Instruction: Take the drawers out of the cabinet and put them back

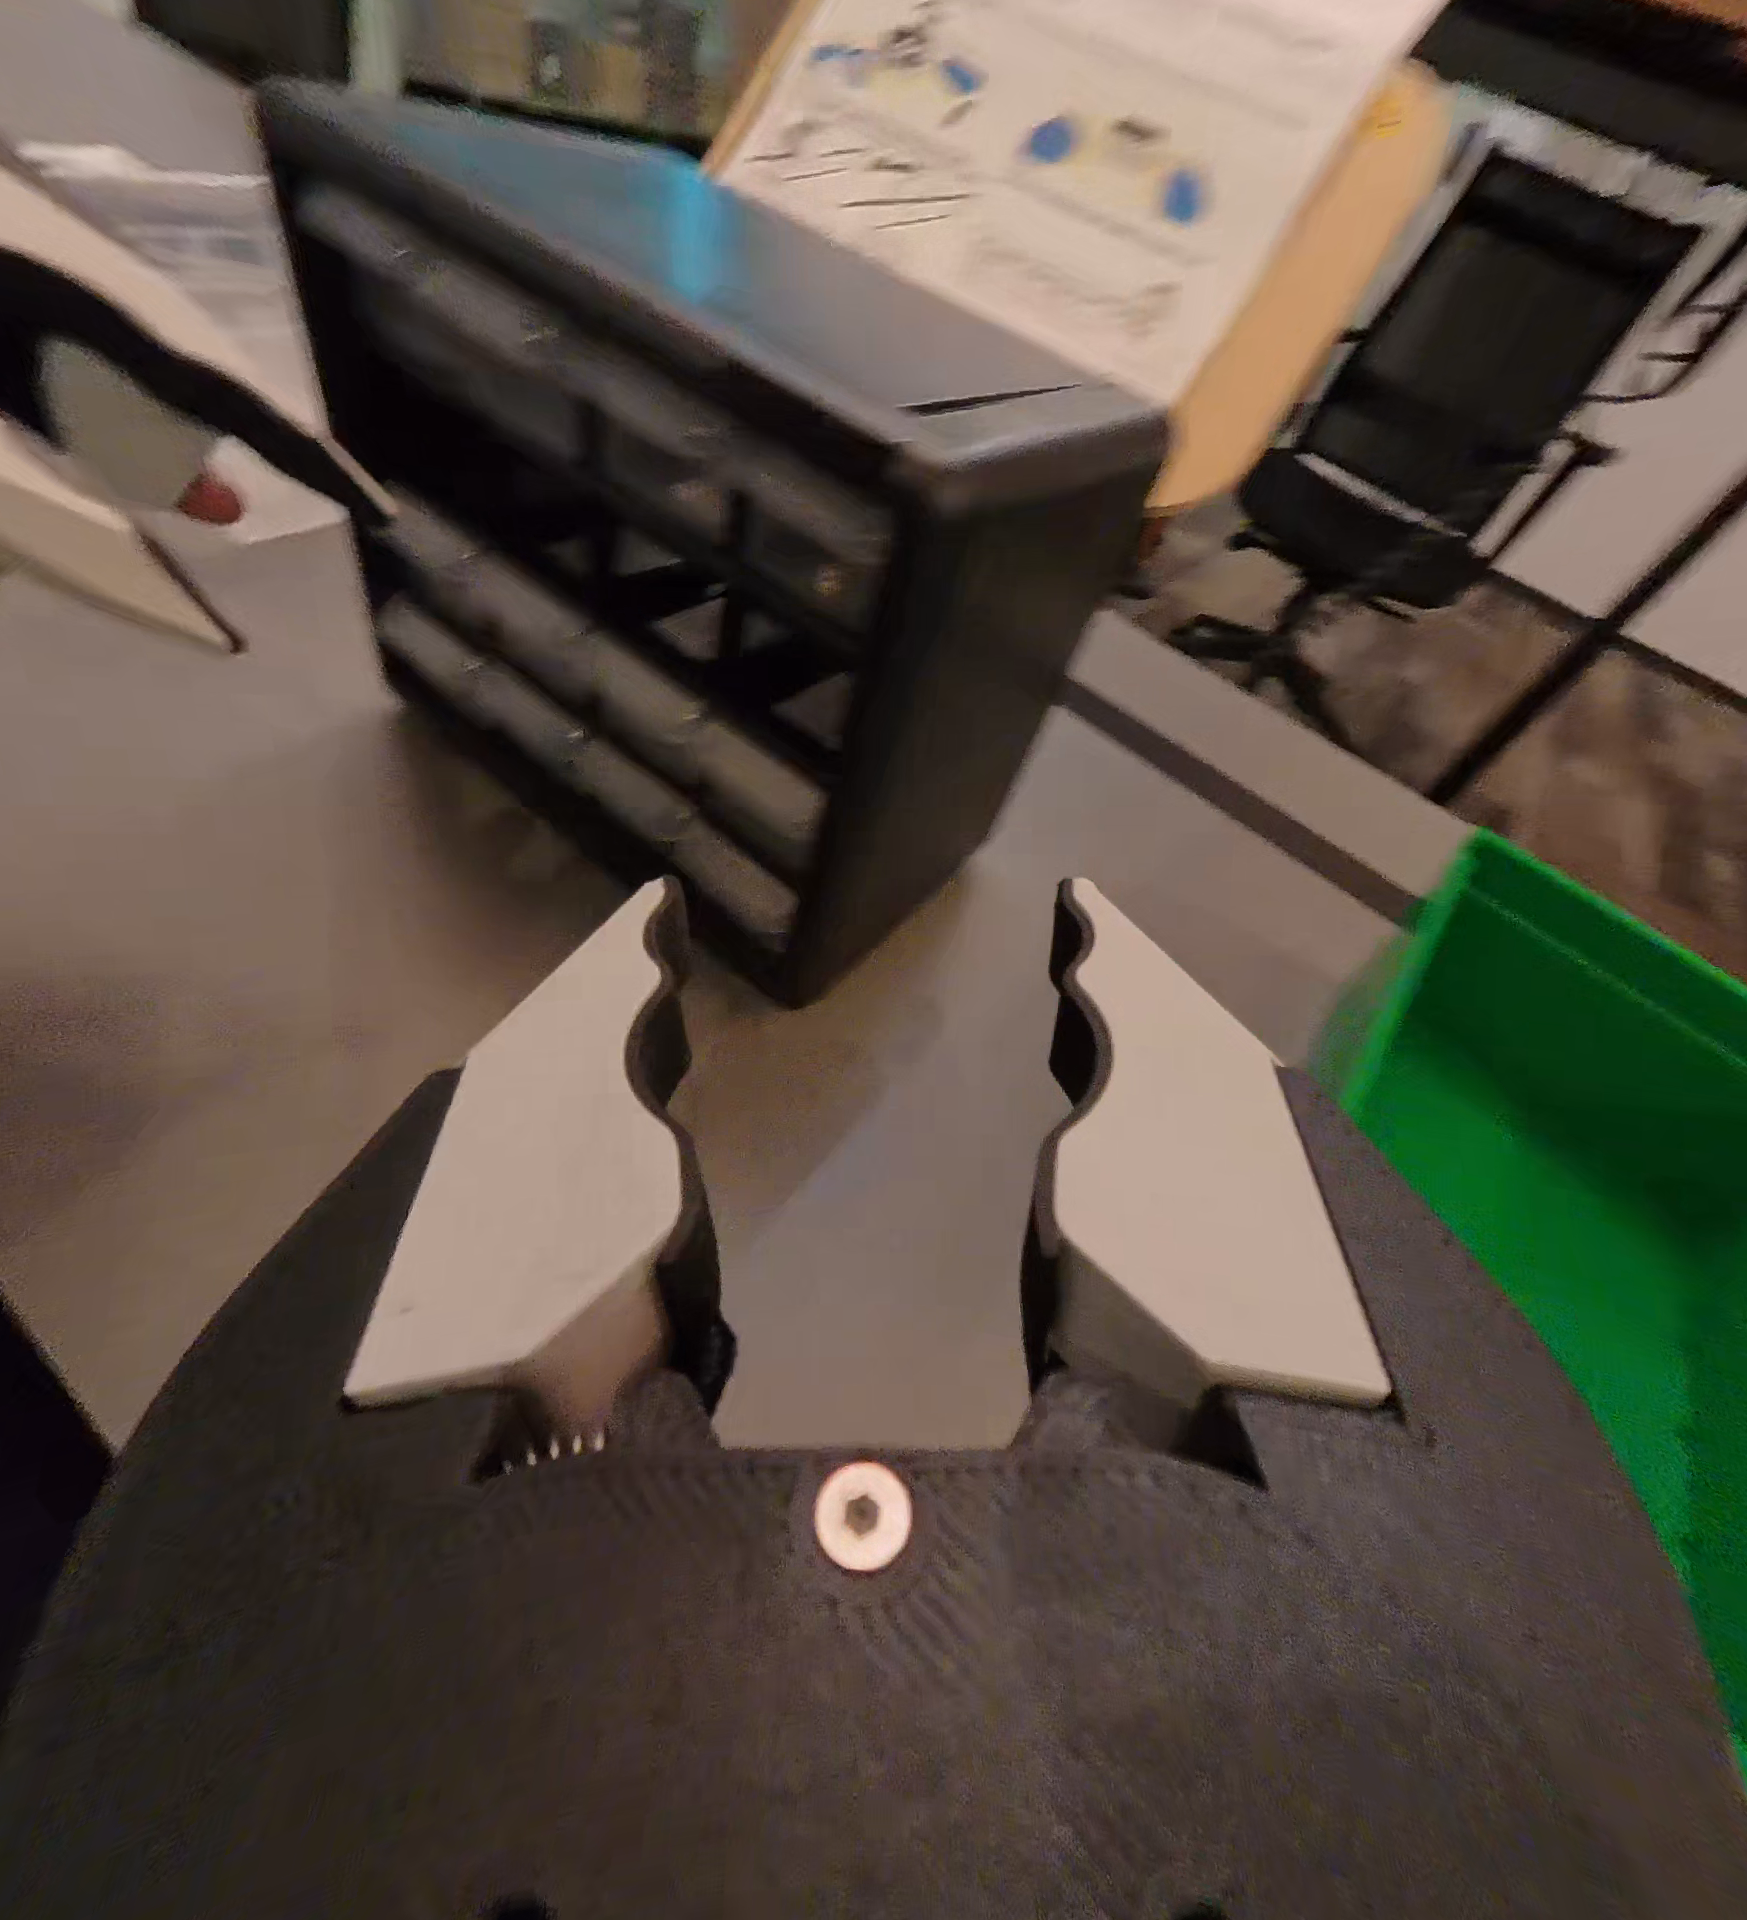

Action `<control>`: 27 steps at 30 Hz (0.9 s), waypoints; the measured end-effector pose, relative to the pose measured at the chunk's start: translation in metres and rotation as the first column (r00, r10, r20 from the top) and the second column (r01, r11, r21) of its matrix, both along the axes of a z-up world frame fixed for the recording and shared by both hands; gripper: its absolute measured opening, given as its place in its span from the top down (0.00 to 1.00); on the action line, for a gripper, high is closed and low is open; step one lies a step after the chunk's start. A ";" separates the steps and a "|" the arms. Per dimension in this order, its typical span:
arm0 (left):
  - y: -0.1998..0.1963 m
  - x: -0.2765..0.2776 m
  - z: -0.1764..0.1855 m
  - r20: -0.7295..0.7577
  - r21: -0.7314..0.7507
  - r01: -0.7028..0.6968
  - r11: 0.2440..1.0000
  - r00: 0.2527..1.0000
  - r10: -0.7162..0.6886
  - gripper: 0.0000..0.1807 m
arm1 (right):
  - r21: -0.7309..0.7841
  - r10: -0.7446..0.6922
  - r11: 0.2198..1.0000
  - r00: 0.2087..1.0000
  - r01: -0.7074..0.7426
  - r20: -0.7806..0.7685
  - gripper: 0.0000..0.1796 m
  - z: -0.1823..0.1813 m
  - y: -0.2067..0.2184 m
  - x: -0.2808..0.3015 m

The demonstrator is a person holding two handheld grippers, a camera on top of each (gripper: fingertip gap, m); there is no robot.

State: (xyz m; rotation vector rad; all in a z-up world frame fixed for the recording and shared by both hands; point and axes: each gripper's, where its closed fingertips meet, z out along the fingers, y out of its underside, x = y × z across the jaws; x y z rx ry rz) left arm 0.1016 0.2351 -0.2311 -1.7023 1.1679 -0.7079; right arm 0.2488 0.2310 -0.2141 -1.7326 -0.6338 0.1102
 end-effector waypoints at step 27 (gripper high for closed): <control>0.028 -0.116 -0.090 -0.139 -0.146 -0.145 0.979 0.982 0.125 0.60 | -0.581 0.337 0.729 0.929 -0.361 -0.154 0.43 -0.084 -0.032 -0.219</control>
